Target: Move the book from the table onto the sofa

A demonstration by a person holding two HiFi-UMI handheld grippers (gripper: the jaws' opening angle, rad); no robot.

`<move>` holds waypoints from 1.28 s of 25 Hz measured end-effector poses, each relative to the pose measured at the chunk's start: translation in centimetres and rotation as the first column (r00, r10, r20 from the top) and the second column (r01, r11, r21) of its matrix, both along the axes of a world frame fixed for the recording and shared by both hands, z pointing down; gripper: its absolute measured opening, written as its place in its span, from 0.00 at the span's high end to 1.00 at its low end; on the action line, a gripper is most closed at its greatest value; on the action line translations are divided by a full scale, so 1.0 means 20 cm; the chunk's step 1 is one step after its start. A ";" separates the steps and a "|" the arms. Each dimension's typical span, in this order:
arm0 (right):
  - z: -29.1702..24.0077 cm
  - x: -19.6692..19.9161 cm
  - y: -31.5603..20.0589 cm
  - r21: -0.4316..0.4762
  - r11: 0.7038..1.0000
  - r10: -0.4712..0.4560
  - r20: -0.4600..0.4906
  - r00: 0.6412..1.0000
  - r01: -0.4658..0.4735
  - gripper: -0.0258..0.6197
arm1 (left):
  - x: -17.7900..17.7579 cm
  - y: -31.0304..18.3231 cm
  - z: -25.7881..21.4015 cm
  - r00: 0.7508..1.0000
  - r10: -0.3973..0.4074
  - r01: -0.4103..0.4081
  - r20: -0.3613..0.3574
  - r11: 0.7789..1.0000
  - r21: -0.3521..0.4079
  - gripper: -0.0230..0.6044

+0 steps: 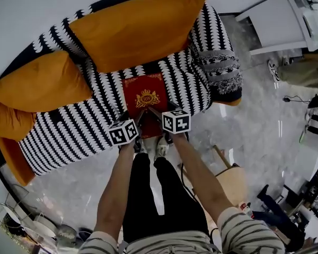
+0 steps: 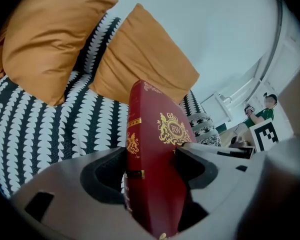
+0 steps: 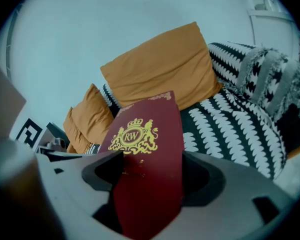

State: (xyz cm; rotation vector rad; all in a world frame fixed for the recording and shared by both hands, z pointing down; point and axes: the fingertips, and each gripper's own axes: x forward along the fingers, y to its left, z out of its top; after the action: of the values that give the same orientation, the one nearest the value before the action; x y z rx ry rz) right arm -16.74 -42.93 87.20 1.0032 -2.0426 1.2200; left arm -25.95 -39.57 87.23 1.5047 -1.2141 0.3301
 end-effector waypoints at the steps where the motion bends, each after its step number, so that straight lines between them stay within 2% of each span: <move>1: 0.03 0.00 0.00 -0.004 1.000 0.001 -0.002 1.000 -0.001 0.42 | 0.00 0.00 0.03 1.000 0.001 -0.001 -0.002 1.000 -0.004 0.47; 9: 0.27 0.00 -0.03 -0.035 0.999 -0.007 -0.025 1.000 0.006 0.42 | 0.00 -0.03 0.27 1.000 0.003 -0.004 -0.021 0.999 -0.050 0.47; 18: 0.40 0.00 -0.08 -0.049 0.998 -0.041 -0.051 0.998 0.038 0.42 | 0.03 -0.07 0.42 0.998 0.034 -0.038 -0.052 0.996 -0.080 0.47; 32: 0.53 -0.01 -0.10 -0.080 0.995 -0.070 -0.071 0.995 0.064 0.42 | 0.02 -0.08 0.56 0.997 0.017 -0.026 -0.070 0.992 -0.126 0.47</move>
State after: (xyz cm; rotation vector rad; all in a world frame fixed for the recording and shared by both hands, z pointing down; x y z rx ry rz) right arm -16.90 -44.92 97.90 0.9223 -1.9416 1.2003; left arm -25.48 -41.19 98.38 1.4089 -1.1027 0.3610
